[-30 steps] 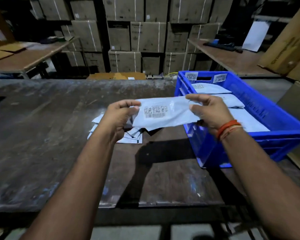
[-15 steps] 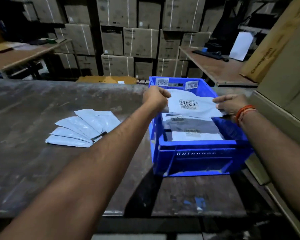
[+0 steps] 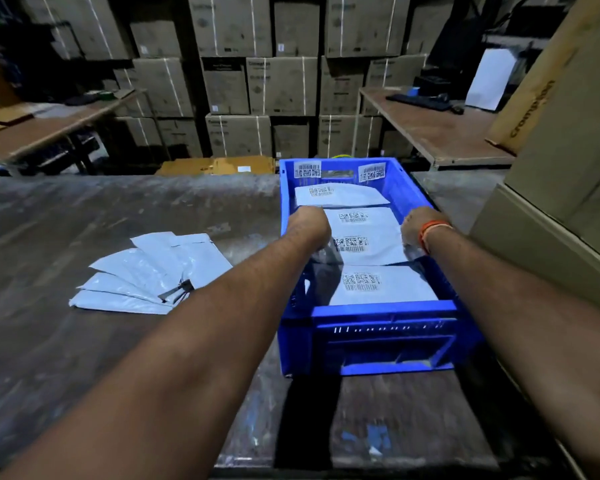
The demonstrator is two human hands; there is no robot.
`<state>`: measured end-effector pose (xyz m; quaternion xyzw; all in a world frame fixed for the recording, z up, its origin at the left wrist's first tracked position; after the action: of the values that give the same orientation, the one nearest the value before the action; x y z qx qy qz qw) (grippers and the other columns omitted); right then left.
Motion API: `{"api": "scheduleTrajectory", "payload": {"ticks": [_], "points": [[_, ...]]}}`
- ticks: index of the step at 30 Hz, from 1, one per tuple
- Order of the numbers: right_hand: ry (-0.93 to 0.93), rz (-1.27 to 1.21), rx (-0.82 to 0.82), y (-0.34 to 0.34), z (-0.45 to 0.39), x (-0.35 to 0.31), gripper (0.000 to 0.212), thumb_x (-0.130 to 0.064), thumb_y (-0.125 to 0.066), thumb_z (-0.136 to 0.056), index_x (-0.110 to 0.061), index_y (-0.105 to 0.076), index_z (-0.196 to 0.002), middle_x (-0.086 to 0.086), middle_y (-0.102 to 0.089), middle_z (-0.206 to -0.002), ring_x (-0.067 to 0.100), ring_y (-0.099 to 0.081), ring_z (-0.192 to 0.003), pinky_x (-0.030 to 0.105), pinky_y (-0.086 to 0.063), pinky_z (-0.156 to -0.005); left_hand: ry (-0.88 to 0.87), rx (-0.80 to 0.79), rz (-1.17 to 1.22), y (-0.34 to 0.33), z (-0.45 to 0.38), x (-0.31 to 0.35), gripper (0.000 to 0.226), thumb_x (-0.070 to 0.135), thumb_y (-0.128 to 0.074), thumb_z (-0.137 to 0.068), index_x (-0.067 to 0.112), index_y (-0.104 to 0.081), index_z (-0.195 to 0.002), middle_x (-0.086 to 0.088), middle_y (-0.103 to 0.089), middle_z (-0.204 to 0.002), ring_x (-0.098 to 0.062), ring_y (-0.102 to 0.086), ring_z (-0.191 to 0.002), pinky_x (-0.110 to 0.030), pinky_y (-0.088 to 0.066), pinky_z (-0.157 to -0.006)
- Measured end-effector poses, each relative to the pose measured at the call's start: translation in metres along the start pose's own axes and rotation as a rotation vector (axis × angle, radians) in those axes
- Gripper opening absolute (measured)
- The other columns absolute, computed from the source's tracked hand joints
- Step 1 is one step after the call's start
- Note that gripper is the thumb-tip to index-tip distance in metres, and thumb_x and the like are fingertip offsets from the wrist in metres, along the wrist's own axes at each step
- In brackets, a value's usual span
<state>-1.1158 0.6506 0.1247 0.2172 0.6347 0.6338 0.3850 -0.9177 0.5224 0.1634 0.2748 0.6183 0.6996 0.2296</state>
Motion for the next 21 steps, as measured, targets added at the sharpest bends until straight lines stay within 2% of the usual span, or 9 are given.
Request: {"api": "scheduleTrajectory", "payload": {"ticks": [2,3,5,8,11,14,16,18,21], "points": [[-0.042,-0.089,-0.002,-0.003,0.002,0.002,0.043,-0.022,-0.059,-0.089,-0.003,-0.061,-0.129,0.018,-0.059,-0.134,0.035,-0.058,-0.120,0.031,-0.049,-0.080,-0.033,-0.071,-0.035,-0.012,0.002,0.004,0.036,0.013,-0.065,-0.092,0.002,-0.062,-0.126,-0.014,-0.063,-0.132,-0.033,-0.059,-0.123,-0.038,-0.051,-0.093],[-0.038,-0.030,0.058,0.002,0.011,-0.004,0.041,-0.018,-0.059,-0.090,-0.002,-0.060,-0.127,0.020,-0.059,-0.132,0.037,-0.058,-0.119,0.033,-0.048,-0.080,-0.055,-0.081,-0.052,-0.015,0.003,0.006,0.035,0.013,-0.064,-0.092,0.003,-0.062,-0.126,-0.014,-0.063,-0.132,-0.033,-0.059,-0.123,-0.038,-0.051,-0.092],[-0.050,0.064,0.124,0.014,0.029,-0.018,0.040,-0.016,-0.060,-0.089,-0.003,-0.059,-0.127,0.020,-0.059,-0.131,0.039,-0.058,-0.119,0.039,-0.052,-0.089,-0.081,-0.057,-0.060,-0.011,0.001,0.008,0.032,0.016,-0.061,-0.092,0.005,-0.064,-0.123,-0.012,-0.064,-0.129,-0.032,-0.061,-0.120,-0.038,-0.052,-0.090],[-0.027,0.160,0.302,0.048,0.045,-0.048,0.037,-0.016,-0.060,-0.085,-0.011,-0.063,-0.122,0.020,-0.059,-0.127,0.041,-0.060,-0.114,0.046,-0.050,-0.093,-0.140,0.129,-0.035,0.022,-0.002,0.006,0.025,0.015,-0.055,-0.092,0.007,-0.067,-0.113,-0.011,-0.067,-0.115,-0.030,-0.064,-0.107,-0.036,-0.053,-0.083],[0.148,0.089,0.336,0.071,0.055,-0.101,0.034,-0.018,-0.062,-0.082,-0.016,-0.067,-0.116,0.017,-0.064,-0.120,0.036,-0.061,-0.112,0.039,-0.049,-0.094,-0.166,0.304,0.034,0.066,-0.004,-0.018,0.013,0.013,-0.058,-0.086,0.009,-0.066,-0.095,-0.009,-0.066,-0.093,-0.029,-0.065,-0.091,-0.034,-0.049,-0.071],[0.328,0.022,0.362,0.086,0.075,-0.174,0.032,-0.018,-0.063,-0.079,-0.019,-0.072,-0.110,0.014,-0.069,-0.112,0.034,-0.062,-0.109,0.035,-0.049,-0.094,-0.135,0.429,0.155,0.093,-0.005,-0.076,0.024,0.015,-0.062,-0.080,0.015,-0.075,-0.101,-0.008,-0.073,-0.091,-0.031,-0.069,-0.095,-0.031,-0.051,-0.074],[0.412,-0.009,0.368,0.082,0.090,-0.227,0.029,-0.020,-0.064,-0.078,-0.019,-0.074,-0.105,0.015,-0.071,-0.108,0.034,-0.064,-0.107,0.035,-0.051,-0.093,-0.120,0.425,0.192,0.092,-0.006,-0.123,0.026,0.014,-0.063,-0.082,0.017,-0.076,-0.105,-0.013,-0.074,-0.097,-0.034,-0.068,-0.098,-0.034,-0.053,-0.079],[0.464,-0.022,0.325,0.067,0.102,-0.276,0.027,-0.022,-0.062,-0.079,-0.018,-0.074,-0.103,0.016,-0.071,-0.106,0.034,-0.065,-0.105,0.035,-0.053,-0.091,-0.115,0.339,0.215,0.075,-0.009,-0.164,0.032,0.006,-0.061,-0.080,0.018,-0.075,-0.107,-0.017,-0.073,-0.099,-0.034,-0.069,-0.096,-0.035,-0.054,-0.079],[0.495,0.009,0.164,0.007,0.113,-0.344,0.033,-0.029,-0.062,-0.085,-0.013,-0.072,-0.112,0.018,-0.070,-0.110,0.034,-0.066,-0.106,0.036,-0.052,-0.089,-0.106,0.207,0.106,0.037,-0.010,-0.225,0.044,0.004,-0.059,-0.081,0.026,-0.073,-0.115,-0.009,-0.074,-0.110,-0.029,-0.069,-0.101,-0.032,-0.053,-0.084]]}}
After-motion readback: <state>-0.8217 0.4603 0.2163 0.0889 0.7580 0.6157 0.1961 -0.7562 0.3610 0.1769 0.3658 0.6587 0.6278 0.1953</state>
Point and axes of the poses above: each hand's wrist, its own z-axis away from the middle knuckle, its own y-axis out of the back of the hand, x = y × z, the point moved 9 cm from there along -z, towards the middle knuckle
